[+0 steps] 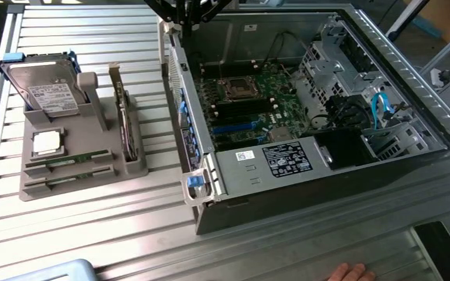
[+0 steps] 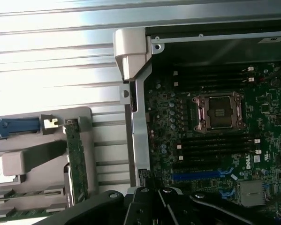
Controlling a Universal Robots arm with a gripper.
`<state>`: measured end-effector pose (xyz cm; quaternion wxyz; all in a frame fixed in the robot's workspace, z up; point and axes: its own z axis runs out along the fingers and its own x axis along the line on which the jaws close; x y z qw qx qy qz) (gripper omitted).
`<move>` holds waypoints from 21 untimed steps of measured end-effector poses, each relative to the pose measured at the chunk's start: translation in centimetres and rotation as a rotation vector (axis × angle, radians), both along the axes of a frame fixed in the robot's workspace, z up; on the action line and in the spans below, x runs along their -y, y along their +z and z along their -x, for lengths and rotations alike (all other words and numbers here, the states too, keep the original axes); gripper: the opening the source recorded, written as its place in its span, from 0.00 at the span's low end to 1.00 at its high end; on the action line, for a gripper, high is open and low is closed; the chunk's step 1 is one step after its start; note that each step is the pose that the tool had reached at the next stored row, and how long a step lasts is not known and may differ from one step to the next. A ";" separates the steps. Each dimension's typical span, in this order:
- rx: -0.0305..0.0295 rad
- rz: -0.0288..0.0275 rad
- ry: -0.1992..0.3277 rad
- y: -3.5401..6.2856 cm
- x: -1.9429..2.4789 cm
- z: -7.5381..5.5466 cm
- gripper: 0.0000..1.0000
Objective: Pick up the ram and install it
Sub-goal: 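Reach for the ram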
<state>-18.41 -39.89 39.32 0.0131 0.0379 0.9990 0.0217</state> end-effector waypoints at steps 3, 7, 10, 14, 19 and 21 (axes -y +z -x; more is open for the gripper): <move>0.0000 0.0000 0.000 0.00 0.00 0.5 0.11; 0.0000 0.0000 0.000 0.00 0.00 1.1 0.11; -0.0001 0.0001 0.000 0.00 0.00 1.5 0.11; -0.0001 0.0001 0.000 0.00 0.00 2.2 0.11; -0.0001 0.0001 0.000 0.00 0.00 2.8 0.11; -0.0001 0.0000 0.000 0.00 0.00 3.2 0.11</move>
